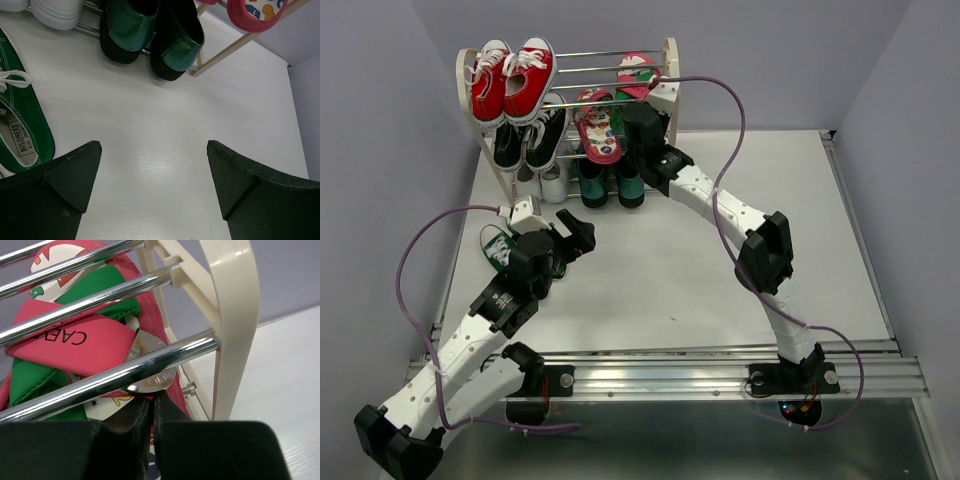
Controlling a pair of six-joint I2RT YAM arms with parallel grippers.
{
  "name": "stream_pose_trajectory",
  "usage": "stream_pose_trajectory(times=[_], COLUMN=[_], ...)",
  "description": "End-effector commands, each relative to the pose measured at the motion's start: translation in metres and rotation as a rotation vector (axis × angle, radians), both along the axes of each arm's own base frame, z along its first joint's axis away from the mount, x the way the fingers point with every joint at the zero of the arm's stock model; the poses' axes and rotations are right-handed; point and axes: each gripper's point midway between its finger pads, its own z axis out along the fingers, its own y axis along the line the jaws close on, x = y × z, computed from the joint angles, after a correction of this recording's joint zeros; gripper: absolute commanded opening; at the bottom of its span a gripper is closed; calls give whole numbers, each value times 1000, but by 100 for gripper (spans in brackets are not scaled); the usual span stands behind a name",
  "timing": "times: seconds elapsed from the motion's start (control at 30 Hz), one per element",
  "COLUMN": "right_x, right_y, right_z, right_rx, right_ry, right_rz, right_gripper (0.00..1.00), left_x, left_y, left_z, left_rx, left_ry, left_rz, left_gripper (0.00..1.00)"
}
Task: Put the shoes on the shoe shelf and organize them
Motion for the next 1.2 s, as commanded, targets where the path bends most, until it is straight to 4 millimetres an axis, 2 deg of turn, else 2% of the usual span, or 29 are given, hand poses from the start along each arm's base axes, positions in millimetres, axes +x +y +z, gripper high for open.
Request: stream_pose_trajectory(times=[0.0, 0.23, 0.27, 0.4, 0.67, 0.87, 0.97, 1.17], right_x=[6, 10, 12, 14, 22, 26, 25, 21], right_y=[-6, 0, -4, -2, 2, 1, 1, 0], right_z=[55, 51, 51, 50, 38, 26, 22, 23], right_rx=[187, 194, 195, 208, 228, 239, 249, 266], right_ry=[-193, -194, -195, -200, -193, -178, -172, -170], right_rz=[-30, -6, -15, -10, 9, 14, 17, 24], right_gripper=[5, 7, 7, 7, 11, 27, 41, 59], left_x=[4, 4, 4, 4, 4, 4, 4, 5], left_y=[2, 1, 1, 1, 1, 1, 0, 0], left_z=[5, 4, 4, 4, 3, 4, 3, 3], left_rx=[-3, 0, 0, 0, 1, 1, 3, 6], left_ry=[-29, -26, -26, -26, -23, -26, -22, -21], left_rz=[14, 10, 12, 10, 9, 8, 7, 8], left_gripper=[99, 99, 99, 99, 99, 99, 99, 99])
